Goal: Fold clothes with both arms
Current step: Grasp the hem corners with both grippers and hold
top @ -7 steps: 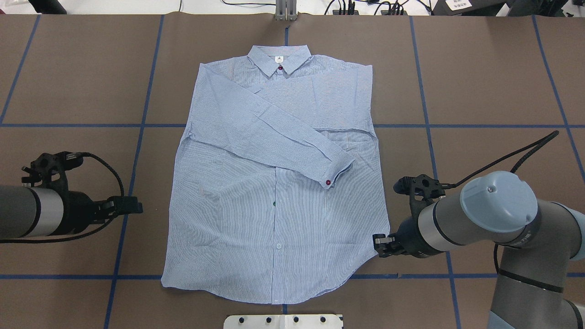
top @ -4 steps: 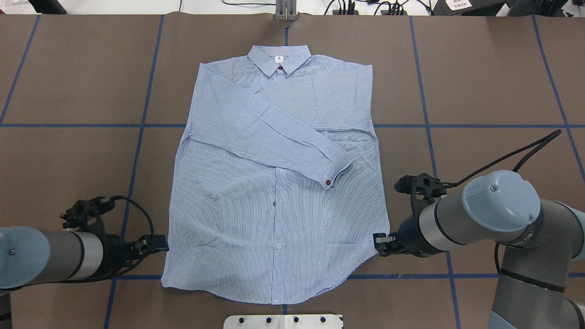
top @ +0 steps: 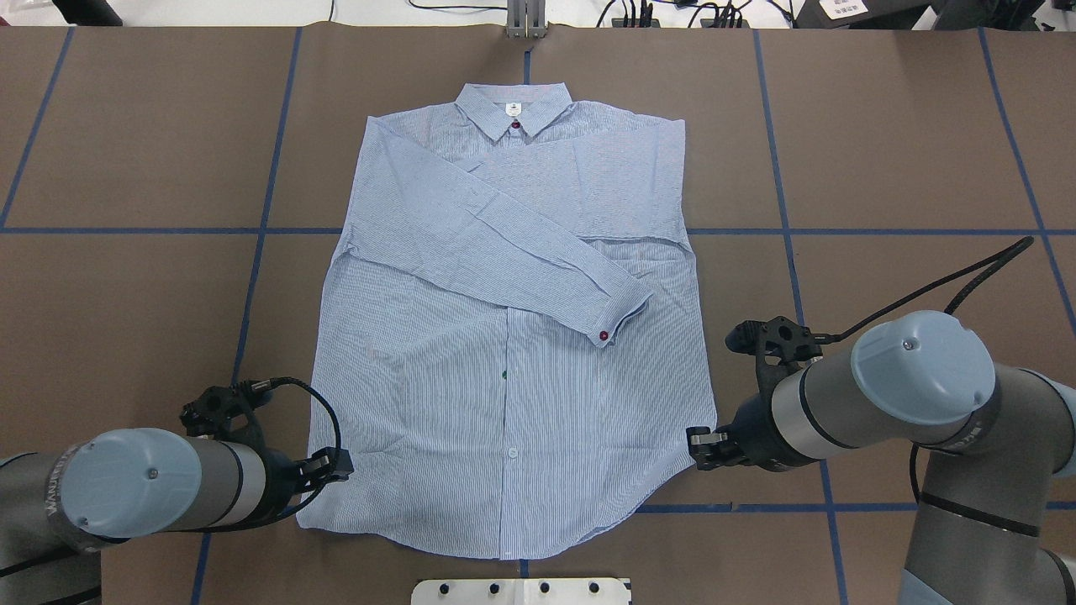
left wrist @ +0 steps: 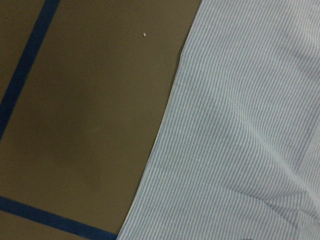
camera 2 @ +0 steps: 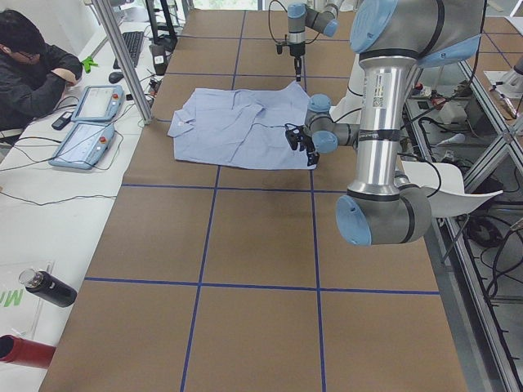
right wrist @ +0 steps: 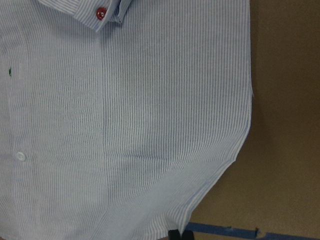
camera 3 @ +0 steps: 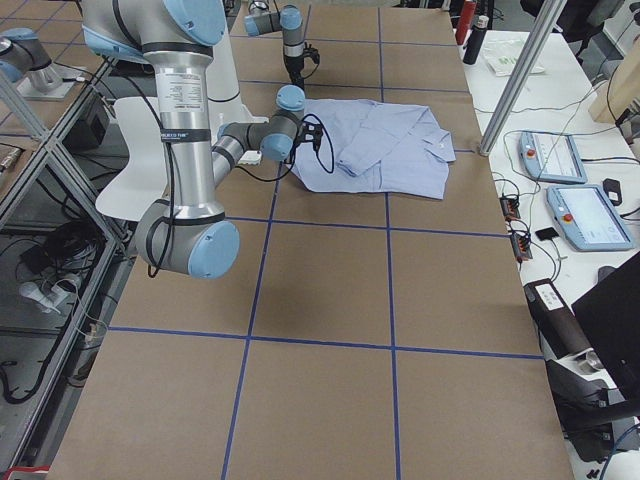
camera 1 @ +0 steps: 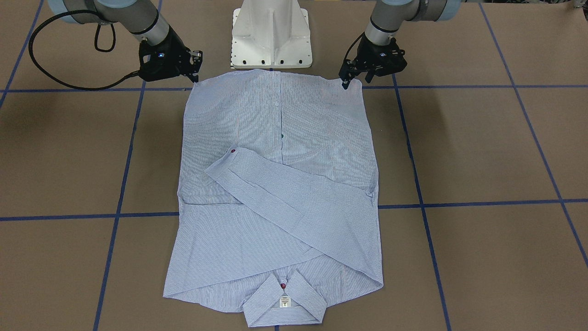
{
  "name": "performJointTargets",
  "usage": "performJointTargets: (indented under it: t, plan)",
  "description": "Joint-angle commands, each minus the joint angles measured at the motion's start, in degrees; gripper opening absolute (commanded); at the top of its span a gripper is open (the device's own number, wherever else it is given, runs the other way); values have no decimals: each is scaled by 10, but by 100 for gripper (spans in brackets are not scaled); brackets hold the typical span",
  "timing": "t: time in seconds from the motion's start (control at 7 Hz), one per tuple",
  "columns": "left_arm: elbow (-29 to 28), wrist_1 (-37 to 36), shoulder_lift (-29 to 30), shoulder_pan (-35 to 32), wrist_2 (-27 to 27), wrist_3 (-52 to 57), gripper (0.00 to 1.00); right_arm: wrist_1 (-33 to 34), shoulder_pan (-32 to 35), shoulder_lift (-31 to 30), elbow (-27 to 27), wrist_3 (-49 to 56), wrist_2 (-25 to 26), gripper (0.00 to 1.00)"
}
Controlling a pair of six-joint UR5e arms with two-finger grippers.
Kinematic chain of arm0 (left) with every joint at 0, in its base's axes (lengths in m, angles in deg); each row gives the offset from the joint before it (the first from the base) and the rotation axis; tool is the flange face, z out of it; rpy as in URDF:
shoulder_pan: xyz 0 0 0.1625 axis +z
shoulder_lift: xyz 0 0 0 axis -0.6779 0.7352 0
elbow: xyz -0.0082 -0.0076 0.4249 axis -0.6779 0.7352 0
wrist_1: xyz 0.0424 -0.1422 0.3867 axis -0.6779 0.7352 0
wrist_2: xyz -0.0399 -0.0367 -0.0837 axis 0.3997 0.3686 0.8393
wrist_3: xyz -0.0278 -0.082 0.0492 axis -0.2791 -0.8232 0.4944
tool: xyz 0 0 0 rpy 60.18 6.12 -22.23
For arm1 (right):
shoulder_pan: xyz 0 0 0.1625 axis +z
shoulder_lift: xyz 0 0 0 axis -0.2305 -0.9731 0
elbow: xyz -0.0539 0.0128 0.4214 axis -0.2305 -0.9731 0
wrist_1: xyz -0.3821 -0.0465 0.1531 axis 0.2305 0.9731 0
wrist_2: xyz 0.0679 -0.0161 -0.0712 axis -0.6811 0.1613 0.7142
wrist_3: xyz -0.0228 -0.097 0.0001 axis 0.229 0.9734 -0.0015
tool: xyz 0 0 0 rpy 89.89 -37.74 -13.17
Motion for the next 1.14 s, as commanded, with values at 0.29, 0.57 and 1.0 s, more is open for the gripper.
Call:
performJointTargets:
  t: [0.29, 0.57, 1.0]
  plan:
    - [-18, -4, 1, 15, 0, 0, 77, 1, 0, -1, 0, 1, 1, 0]
    - [-15, -7, 1, 22, 1, -1, 58, 1, 0, -1, -2, 1, 2, 0]
    - [-12, -31, 1, 26, 1, 0, 50, 1, 0, -1, -1, 2, 3, 0]
